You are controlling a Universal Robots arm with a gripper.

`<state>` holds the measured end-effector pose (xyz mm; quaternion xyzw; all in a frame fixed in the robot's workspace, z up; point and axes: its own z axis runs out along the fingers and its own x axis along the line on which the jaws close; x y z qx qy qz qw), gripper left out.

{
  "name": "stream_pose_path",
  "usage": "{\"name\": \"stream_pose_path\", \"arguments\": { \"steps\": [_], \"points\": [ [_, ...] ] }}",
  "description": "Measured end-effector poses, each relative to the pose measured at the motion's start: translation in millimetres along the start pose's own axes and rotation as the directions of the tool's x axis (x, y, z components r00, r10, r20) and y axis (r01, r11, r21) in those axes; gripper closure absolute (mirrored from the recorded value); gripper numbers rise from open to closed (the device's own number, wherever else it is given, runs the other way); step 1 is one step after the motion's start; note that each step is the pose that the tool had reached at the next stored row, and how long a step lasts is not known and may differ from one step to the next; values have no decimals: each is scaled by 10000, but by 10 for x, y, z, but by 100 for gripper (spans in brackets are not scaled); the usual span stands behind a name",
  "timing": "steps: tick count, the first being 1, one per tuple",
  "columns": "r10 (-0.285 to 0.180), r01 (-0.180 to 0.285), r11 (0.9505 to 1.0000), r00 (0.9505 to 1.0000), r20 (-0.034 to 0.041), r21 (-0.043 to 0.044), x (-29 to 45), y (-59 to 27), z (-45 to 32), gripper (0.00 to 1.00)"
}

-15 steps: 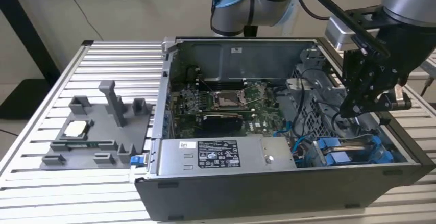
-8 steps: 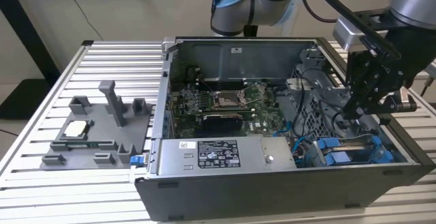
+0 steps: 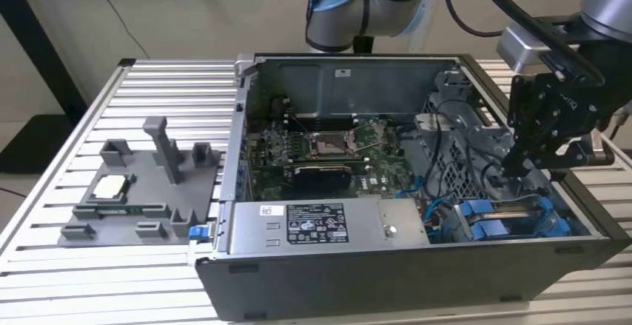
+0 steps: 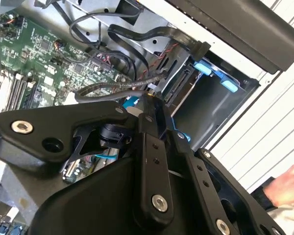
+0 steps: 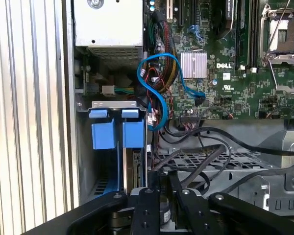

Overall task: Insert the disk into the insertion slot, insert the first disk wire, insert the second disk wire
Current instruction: 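Insert the first disk wire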

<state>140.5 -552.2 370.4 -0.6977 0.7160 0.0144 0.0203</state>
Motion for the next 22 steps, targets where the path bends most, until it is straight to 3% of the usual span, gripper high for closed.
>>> {"name": "stream_pose_path", "arguments": {
  "steps": [7,12,16,22],
  "points": [
    [5,-5,9999,10000,-31,-112,23,-71,57,81],
    [6,-6,9999,10000,-43,-144,34,-120,89,81],
    [6,-8,9999,9999,-108,-156,47,-131,93,81],
    [-22,17,9998,9996,-274,-178,59,-159,110,81]
  ]
}}
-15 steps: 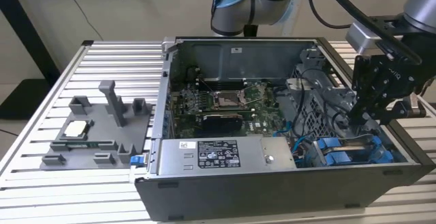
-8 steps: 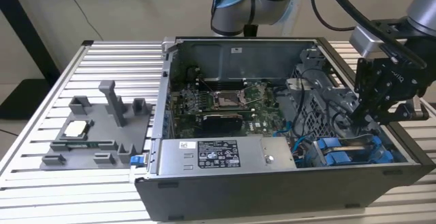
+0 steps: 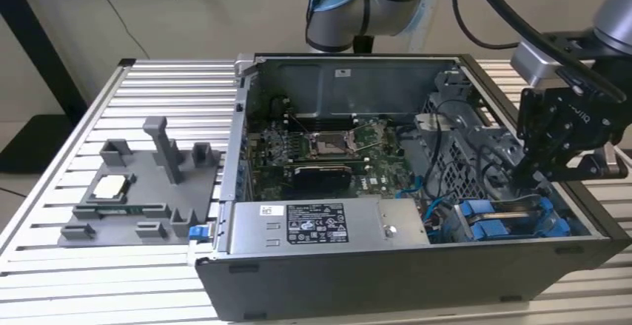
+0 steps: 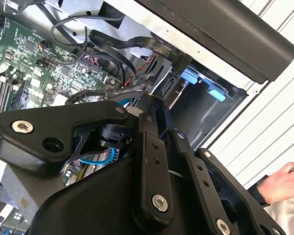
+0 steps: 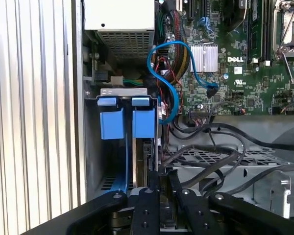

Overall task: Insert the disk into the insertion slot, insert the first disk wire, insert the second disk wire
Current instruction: 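Insert the first disk wire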

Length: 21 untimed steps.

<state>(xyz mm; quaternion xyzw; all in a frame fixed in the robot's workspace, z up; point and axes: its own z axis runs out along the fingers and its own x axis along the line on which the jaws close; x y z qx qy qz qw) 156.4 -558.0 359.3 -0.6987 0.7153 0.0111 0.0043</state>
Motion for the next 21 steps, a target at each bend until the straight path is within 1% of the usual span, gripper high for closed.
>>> {"name": "stream_pose_path", "arguments": {
  "steps": [2,6,10,21],
  "points": [
    [-2,2,10000,10000,-28,-6,14,-6,7,81],
    [-17,17,10000,10000,-60,-7,36,-11,30,81],
    [-89,89,10000,9999,-90,-8,40,-17,61,81],
    [-189,189,9998,9998,-100,-9,49,-41,131,81]
  ]
}}
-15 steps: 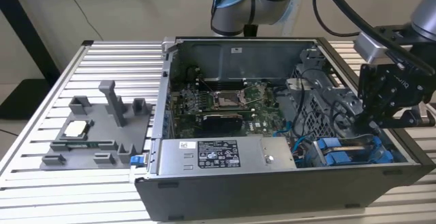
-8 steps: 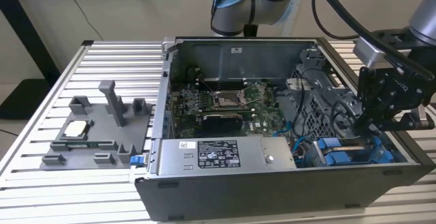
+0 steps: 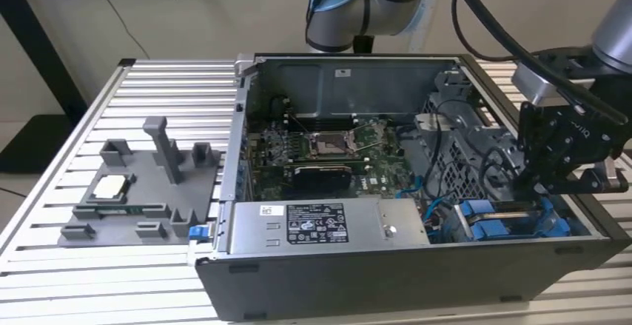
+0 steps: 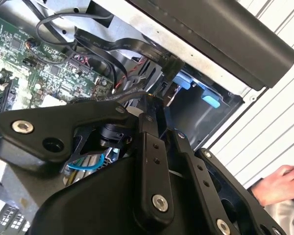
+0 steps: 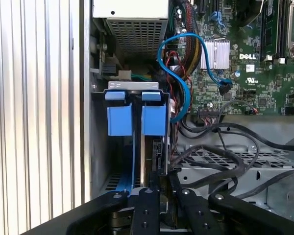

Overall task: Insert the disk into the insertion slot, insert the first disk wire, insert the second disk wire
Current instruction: 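Insert the first disk wire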

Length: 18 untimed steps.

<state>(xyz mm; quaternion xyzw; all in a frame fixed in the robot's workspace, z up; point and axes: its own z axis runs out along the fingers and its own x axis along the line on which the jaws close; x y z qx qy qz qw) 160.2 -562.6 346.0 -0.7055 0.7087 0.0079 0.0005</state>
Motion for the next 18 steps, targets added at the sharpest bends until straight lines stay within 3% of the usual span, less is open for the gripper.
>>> {"name": "stream_pose_path", "arguments": {
  "steps": [18],
  "points": [
    [-6,6,10000,10000,6,17,2,-30,75,81]
  ]
}}
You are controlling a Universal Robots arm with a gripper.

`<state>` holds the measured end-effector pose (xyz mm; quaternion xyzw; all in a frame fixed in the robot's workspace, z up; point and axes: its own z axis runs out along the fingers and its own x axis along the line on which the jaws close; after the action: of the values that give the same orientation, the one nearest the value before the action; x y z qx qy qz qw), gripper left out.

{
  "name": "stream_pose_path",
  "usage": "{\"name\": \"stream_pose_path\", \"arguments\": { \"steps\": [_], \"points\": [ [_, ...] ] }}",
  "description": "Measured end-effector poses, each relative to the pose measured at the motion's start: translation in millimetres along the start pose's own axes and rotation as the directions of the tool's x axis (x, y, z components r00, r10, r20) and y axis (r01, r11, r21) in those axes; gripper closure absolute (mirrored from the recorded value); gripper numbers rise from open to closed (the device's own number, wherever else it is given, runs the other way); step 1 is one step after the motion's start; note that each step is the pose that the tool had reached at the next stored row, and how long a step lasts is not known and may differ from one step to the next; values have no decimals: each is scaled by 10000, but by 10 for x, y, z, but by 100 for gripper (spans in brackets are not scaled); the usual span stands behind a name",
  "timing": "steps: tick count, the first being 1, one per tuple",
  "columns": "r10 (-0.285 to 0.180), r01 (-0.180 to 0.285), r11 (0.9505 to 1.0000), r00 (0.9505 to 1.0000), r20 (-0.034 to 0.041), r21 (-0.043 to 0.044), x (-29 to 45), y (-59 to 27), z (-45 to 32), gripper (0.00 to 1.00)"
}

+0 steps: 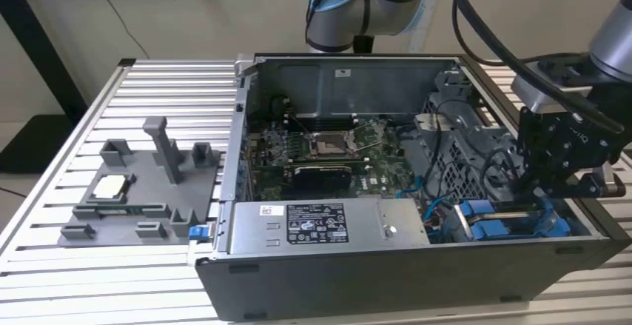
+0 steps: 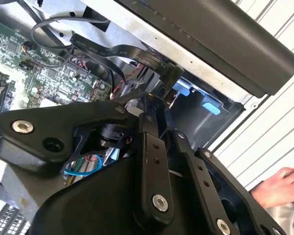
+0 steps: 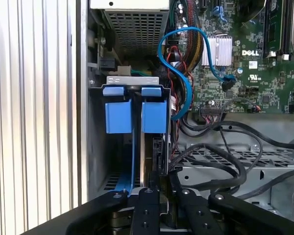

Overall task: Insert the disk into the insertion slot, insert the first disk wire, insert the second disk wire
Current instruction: 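Insert the first disk wire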

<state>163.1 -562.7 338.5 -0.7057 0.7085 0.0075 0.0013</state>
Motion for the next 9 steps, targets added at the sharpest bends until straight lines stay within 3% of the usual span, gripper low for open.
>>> {"name": "stream_pose_path", "arguments": {
  "steps": [9],
  "points": [
    [0,0,10000,10000,-8,0,7,-5,49,81]
  ]
}}
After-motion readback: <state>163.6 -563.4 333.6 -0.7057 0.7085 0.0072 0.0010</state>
